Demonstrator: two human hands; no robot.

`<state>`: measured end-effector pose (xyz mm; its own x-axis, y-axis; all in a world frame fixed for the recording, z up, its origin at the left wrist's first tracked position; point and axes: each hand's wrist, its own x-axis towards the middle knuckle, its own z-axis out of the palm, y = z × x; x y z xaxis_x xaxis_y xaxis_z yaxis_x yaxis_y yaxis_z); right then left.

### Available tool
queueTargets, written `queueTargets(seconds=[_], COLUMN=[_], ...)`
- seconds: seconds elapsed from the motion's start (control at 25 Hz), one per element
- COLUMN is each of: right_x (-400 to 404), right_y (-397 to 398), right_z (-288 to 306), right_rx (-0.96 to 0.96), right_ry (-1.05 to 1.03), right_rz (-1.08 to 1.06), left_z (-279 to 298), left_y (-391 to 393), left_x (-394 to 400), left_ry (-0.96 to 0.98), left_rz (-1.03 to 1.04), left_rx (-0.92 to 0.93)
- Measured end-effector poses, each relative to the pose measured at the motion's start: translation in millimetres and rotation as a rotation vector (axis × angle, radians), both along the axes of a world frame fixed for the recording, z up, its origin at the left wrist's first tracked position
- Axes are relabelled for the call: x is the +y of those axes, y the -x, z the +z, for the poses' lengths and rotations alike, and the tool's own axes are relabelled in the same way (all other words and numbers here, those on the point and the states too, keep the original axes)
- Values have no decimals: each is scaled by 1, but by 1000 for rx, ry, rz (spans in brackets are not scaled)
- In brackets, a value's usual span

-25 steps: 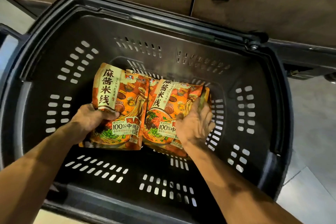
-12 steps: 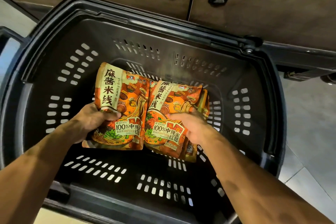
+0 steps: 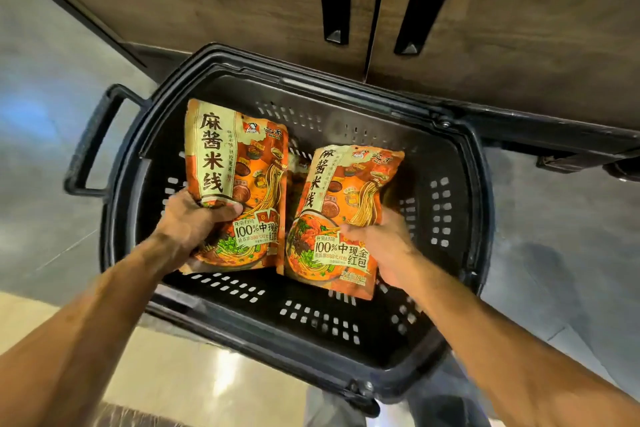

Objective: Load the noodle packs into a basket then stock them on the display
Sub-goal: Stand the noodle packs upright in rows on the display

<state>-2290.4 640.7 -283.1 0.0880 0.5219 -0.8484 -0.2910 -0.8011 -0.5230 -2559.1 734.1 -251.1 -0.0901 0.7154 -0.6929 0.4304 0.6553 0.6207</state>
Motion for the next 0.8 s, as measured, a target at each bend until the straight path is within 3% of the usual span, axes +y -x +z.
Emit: queueTargets(seconds=[0.36,0.52,0.56,0.72,0.8], right_x=[15,46,51,78,84], right_y=[-41,-54,-55,-63,-63], right_z=[190,328,337,497,542], right_rx=[-41,-71,-80,-123,-136], right_ry=[-337,-469,-482,-608,-665], right_rz=[190,163,153,104,97], left_z=[177,311,318,476,518], left_y=[-3,-2,-5,-12,-18], left_x=[-6,4,5,18,20], left_ry=[-151,-288,-311,-488,-558], left_rz=[65,78,72,92,99], left_rx=[-57,-77,-81,-143,-172])
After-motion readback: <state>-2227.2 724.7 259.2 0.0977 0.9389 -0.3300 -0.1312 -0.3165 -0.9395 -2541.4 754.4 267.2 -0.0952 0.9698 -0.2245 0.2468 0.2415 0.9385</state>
